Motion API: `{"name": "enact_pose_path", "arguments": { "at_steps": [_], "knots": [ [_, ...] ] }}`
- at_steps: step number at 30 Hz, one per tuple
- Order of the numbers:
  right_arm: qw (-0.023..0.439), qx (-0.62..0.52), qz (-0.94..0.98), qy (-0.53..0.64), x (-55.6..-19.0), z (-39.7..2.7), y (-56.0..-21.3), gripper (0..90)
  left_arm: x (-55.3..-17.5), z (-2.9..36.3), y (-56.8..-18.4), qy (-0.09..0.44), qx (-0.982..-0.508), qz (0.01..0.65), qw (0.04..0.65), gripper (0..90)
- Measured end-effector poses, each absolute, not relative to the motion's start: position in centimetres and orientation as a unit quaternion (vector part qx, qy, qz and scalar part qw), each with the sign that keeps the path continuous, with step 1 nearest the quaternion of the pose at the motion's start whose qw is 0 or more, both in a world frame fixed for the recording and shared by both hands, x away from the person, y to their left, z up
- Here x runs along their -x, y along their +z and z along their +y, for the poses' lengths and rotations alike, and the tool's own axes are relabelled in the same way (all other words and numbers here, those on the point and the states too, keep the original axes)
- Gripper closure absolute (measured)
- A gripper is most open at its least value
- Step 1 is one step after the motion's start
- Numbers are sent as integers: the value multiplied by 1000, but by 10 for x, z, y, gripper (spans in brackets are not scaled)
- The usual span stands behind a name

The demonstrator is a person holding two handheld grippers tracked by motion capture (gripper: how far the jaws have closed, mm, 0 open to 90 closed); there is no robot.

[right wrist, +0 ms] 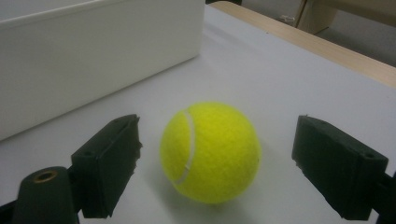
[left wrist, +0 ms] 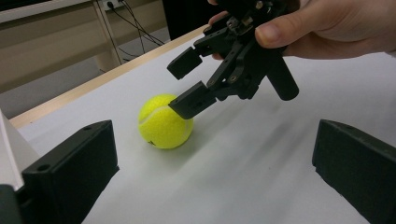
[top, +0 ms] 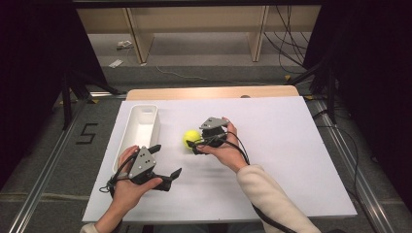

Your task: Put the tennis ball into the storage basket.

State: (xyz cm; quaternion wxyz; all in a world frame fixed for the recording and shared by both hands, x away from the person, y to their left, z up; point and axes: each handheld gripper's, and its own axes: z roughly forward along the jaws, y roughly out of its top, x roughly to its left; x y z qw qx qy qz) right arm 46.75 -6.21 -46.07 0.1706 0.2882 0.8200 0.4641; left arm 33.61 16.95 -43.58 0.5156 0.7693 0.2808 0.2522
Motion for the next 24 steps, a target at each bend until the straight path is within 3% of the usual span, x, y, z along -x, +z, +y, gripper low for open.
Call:
{"name": "enact_pose_path", "arguments": {
  "at_steps": [24],
  "knots": [
    [151, -311, 830, 438, -489, -39, -485, 158, -336, 169, -435, 251, -767, 283, 518, 0]
  ]
}}
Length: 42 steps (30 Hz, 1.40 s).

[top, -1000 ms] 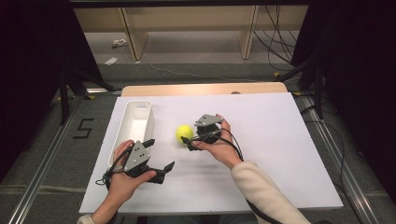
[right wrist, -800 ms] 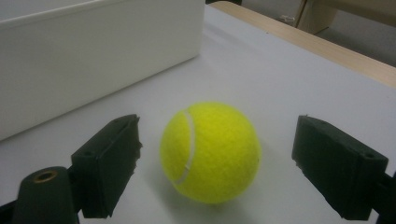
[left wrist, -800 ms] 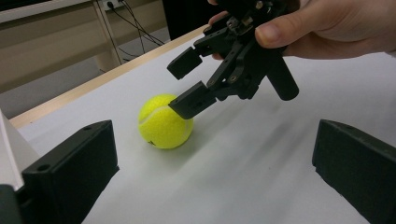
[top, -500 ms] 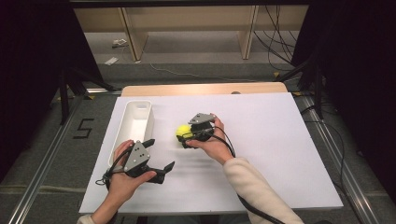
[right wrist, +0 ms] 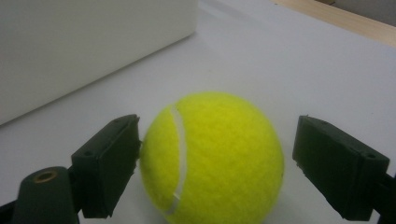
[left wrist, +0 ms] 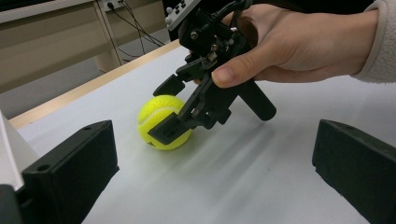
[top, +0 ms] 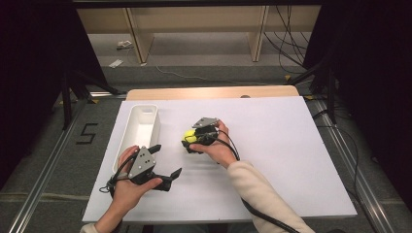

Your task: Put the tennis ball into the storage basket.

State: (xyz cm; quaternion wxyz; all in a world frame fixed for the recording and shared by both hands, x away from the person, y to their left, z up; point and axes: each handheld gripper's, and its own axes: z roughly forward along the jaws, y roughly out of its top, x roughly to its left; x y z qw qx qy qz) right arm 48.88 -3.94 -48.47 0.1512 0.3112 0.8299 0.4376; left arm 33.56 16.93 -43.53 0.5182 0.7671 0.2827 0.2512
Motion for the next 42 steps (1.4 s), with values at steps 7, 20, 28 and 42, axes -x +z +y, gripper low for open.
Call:
{"name": "enact_pose_path", "arguments": {
  "at_steps": [7, 20, 28, 42],
  "knots": [
    [147, -318, 831, 432, -492, -34, -488, 157, -336, 169, -435, 252, -767, 282, 518, 0],
    [151, -320, 833, 425, -494, -31, -493, 204, -336, 170, -435, 250, -767, 283, 519, 0],
    [154, -324, 831, 424, -493, -29, -494, 252, -336, 170, -435, 249, -765, 284, 521, 0],
    [150, -331, 828, 427, -493, -31, -493, 259, -336, 170, -435, 250, -766, 285, 520, 0]
  ]
}}
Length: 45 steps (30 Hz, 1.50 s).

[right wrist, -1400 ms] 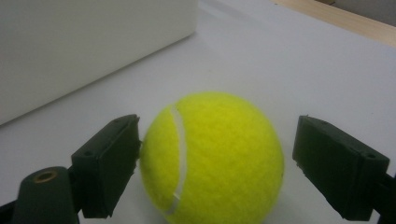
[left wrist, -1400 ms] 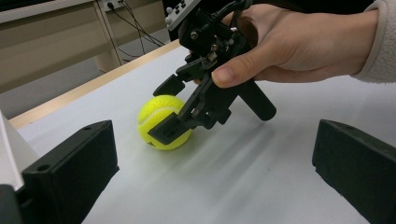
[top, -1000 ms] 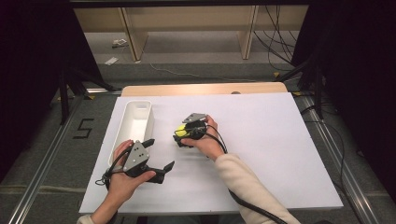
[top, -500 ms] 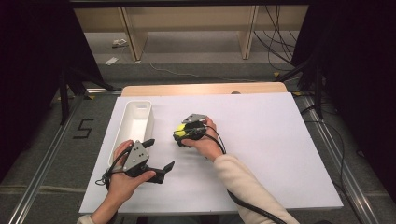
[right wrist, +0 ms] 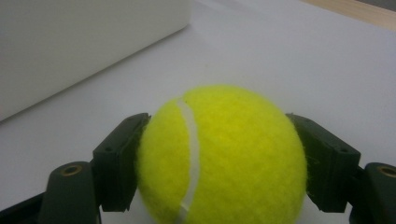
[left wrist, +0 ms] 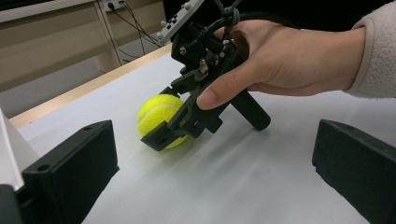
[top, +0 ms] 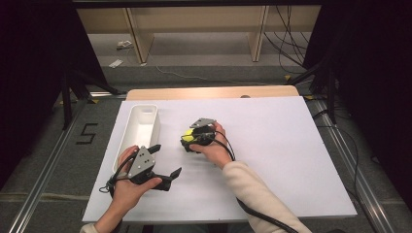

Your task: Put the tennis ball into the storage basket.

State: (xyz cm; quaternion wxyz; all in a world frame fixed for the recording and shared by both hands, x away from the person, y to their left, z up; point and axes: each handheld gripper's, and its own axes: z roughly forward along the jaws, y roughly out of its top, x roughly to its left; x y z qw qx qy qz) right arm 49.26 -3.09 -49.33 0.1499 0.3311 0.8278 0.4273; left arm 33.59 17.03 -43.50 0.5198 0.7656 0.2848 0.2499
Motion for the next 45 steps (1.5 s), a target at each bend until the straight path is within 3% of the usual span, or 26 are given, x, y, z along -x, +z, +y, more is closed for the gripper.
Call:
{"name": "enact_pose_path", "arguments": {
  "at_steps": [45],
  "knots": [
    [146, -307, 806, 484, -477, -33, -452, 261, -336, 170, -435, 252, -766, 283, 519, 0]
  ]
}}
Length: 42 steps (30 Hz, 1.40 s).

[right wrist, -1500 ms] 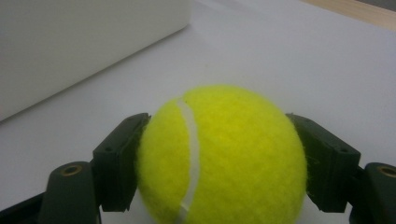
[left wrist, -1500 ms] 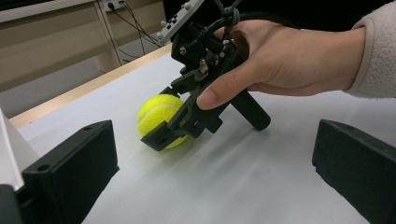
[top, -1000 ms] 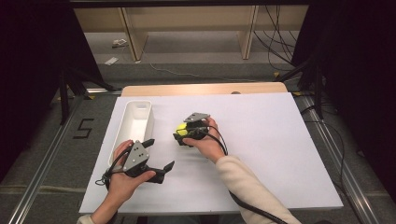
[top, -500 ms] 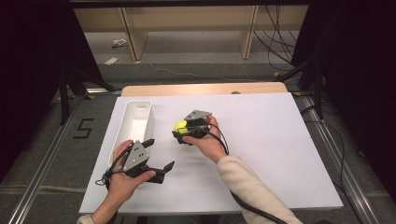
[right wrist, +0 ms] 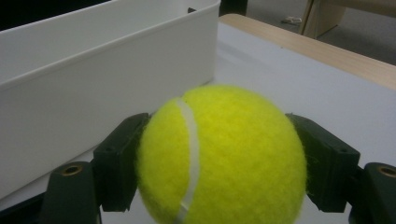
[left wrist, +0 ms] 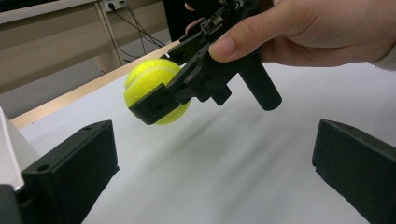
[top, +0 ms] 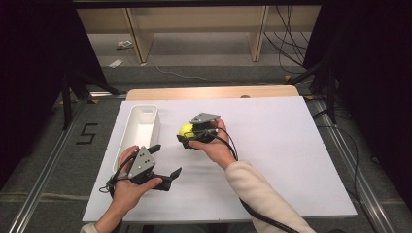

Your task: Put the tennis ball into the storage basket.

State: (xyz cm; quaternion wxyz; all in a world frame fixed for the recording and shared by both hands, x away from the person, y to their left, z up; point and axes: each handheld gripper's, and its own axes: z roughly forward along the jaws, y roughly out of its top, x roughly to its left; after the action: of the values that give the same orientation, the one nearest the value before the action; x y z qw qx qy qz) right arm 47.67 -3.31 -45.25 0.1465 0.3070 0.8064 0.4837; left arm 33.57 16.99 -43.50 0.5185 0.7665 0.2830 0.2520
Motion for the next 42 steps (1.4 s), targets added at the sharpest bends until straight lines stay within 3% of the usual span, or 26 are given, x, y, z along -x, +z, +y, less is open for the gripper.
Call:
{"name": "enact_pose_path", "arguments": {
  "at_steps": [42],
  "knots": [
    [151, -294, 802, 497, -473, -26, -432, 260, -336, 170, -435, 253, -766, 283, 519, 0]
  ]
}}
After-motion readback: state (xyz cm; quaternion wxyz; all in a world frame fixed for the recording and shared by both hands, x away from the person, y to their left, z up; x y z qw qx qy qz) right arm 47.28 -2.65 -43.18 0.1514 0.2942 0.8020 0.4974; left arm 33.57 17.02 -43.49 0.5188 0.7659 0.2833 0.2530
